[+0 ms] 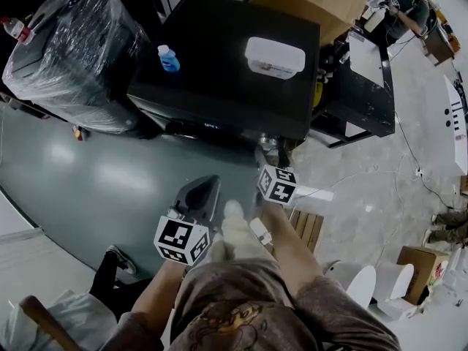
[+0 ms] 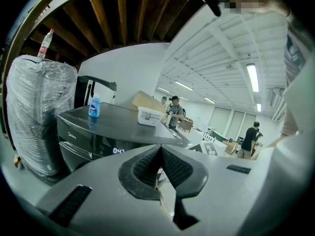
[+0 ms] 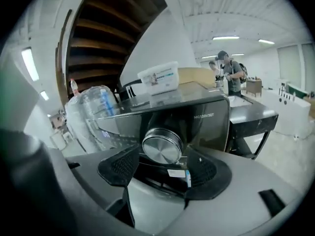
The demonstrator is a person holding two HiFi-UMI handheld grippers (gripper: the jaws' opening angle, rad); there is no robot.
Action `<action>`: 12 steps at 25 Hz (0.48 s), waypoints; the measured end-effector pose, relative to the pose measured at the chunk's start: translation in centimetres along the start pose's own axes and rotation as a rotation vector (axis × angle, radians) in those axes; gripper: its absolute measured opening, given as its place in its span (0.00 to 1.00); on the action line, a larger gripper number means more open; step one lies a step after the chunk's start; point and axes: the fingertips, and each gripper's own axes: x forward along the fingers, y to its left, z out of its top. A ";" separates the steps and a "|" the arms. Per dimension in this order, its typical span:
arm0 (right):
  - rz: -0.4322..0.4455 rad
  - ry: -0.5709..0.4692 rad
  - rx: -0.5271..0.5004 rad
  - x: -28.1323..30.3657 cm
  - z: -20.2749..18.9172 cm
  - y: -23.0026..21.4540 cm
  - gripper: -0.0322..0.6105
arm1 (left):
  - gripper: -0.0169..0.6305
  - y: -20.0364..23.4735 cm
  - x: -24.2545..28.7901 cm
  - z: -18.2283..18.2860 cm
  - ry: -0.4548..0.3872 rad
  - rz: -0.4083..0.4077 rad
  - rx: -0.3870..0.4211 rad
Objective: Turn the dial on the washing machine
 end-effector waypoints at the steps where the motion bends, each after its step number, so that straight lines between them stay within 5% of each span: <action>1: -0.007 0.004 -0.016 0.1 0.1 0.2 0.47 | 0.02 0.1 0.0 0.1 -0.001 0.002 0.000; 12: -0.048 0.042 0.041 1.0 0.0 0.0 0.47 | 0.02 0.6 0.1 0.4 -0.003 0.007 -0.006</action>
